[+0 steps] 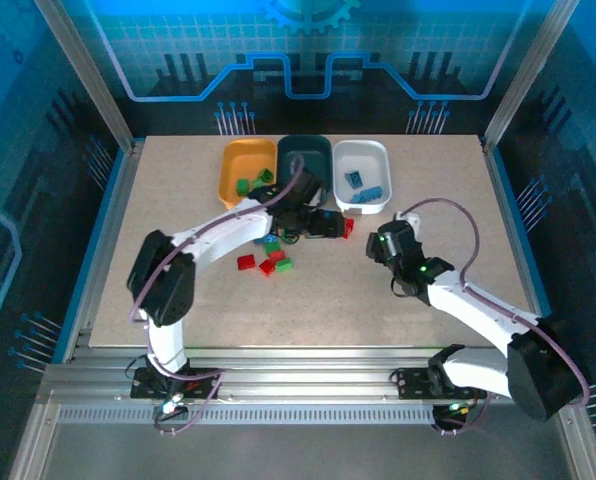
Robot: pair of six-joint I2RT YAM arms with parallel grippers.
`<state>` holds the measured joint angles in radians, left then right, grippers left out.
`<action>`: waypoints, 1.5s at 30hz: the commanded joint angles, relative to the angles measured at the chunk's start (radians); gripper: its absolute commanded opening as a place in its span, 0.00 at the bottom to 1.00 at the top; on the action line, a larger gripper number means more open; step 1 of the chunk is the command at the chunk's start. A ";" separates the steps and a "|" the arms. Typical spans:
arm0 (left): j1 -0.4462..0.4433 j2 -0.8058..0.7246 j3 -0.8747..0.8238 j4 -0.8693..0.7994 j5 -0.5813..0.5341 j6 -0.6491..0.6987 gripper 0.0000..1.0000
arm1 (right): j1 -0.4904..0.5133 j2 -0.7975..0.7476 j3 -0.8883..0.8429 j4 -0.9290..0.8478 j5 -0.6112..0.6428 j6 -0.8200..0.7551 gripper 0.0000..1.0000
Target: Sort the legos into containers by color
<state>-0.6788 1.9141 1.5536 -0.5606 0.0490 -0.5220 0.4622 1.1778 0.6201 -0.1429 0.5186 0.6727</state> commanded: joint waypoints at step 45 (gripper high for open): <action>-0.116 0.347 0.223 0.139 -0.404 0.241 0.30 | -0.101 0.015 -0.035 0.060 -0.146 0.081 0.73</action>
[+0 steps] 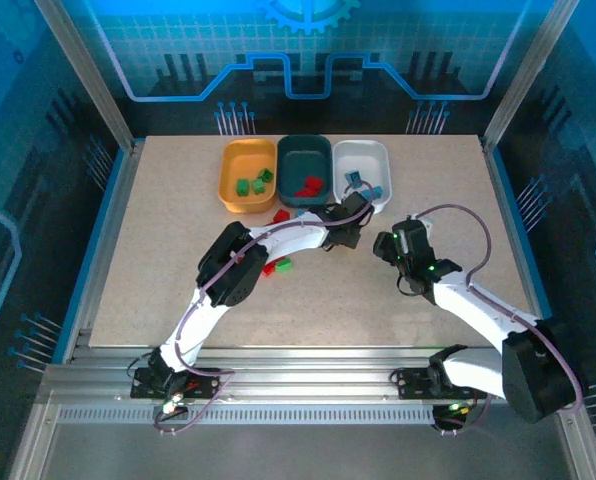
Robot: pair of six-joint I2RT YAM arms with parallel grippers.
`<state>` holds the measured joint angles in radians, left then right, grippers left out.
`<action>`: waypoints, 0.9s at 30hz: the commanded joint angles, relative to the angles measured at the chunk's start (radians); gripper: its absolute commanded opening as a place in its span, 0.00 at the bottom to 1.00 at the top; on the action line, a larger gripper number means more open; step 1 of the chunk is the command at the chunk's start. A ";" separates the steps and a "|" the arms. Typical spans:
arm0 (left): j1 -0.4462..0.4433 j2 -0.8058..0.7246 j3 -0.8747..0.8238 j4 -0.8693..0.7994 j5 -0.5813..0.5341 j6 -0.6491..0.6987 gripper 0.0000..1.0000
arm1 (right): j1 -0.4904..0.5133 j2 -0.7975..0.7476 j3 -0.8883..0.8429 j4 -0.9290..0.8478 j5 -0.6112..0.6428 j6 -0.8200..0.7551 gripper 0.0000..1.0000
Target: Sort the legos into containers by color
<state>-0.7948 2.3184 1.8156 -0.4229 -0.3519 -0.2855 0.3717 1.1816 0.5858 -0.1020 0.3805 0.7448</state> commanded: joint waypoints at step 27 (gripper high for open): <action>0.358 0.134 0.590 -0.362 0.198 -0.117 0.35 | -0.006 0.055 0.016 0.035 -0.024 -0.001 0.72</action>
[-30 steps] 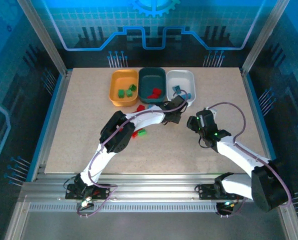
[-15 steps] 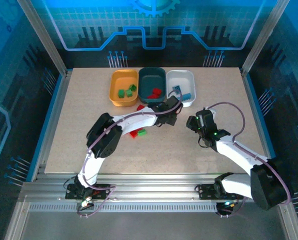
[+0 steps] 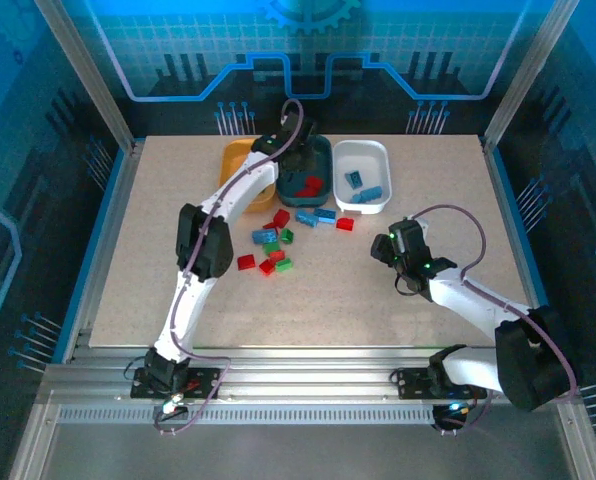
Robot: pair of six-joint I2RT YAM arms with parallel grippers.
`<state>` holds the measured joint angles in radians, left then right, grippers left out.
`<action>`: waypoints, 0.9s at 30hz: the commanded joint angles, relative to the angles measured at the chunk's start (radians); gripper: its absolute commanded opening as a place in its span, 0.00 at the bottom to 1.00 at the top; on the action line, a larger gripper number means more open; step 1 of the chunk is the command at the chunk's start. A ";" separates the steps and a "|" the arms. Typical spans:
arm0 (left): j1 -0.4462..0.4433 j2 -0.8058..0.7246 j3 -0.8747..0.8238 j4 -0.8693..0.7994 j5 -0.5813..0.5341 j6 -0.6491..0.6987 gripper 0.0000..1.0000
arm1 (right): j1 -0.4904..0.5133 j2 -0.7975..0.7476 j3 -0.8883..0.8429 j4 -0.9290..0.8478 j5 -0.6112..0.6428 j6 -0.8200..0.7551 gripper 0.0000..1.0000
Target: Sort the legos into containers by color
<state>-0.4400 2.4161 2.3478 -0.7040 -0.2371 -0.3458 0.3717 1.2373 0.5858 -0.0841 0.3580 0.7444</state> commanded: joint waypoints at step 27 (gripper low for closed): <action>0.364 -0.816 -0.936 0.196 0.585 -0.515 0.99 | 0.385 0.307 0.277 0.024 -0.053 -0.282 0.73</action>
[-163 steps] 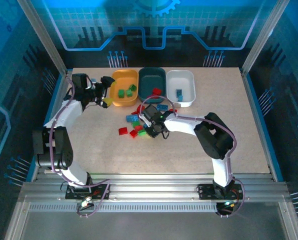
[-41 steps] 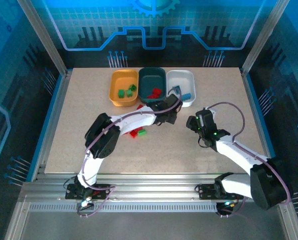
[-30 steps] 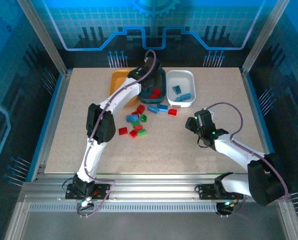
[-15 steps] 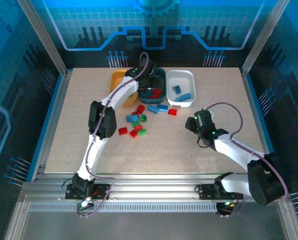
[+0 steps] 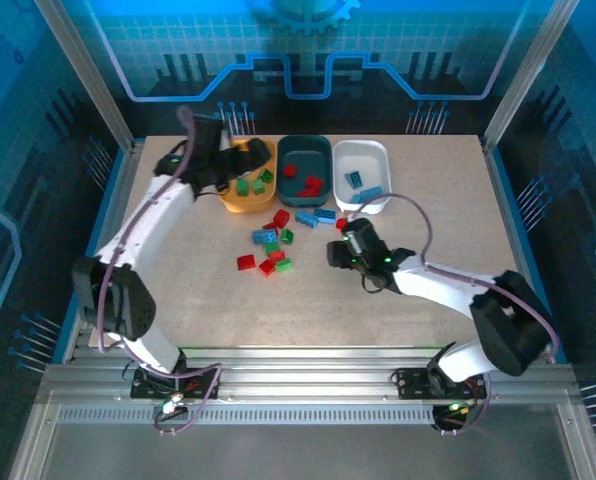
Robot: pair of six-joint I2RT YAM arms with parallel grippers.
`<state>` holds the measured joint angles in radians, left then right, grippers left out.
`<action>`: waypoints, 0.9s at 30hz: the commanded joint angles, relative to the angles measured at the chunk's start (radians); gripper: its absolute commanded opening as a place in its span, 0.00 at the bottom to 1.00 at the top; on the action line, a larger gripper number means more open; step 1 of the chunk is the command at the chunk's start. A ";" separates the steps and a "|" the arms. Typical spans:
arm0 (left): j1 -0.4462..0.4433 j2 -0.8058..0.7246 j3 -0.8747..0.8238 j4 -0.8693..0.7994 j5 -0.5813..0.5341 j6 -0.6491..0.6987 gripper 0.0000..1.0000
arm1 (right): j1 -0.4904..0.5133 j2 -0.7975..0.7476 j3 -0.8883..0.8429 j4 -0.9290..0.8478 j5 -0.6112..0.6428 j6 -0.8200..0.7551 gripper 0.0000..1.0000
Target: Sort the legos into containers by color
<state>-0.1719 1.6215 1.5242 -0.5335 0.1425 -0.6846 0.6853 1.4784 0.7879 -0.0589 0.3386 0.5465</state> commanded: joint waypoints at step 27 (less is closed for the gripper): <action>0.259 -0.017 -0.504 0.469 0.428 -0.482 0.99 | -0.101 0.490 0.588 -0.451 0.206 0.141 0.84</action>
<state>0.0807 1.6035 1.0252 -0.0933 0.5331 -1.1515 0.6136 1.9202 1.3308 -0.4435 0.5240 0.6743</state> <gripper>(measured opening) 0.989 0.838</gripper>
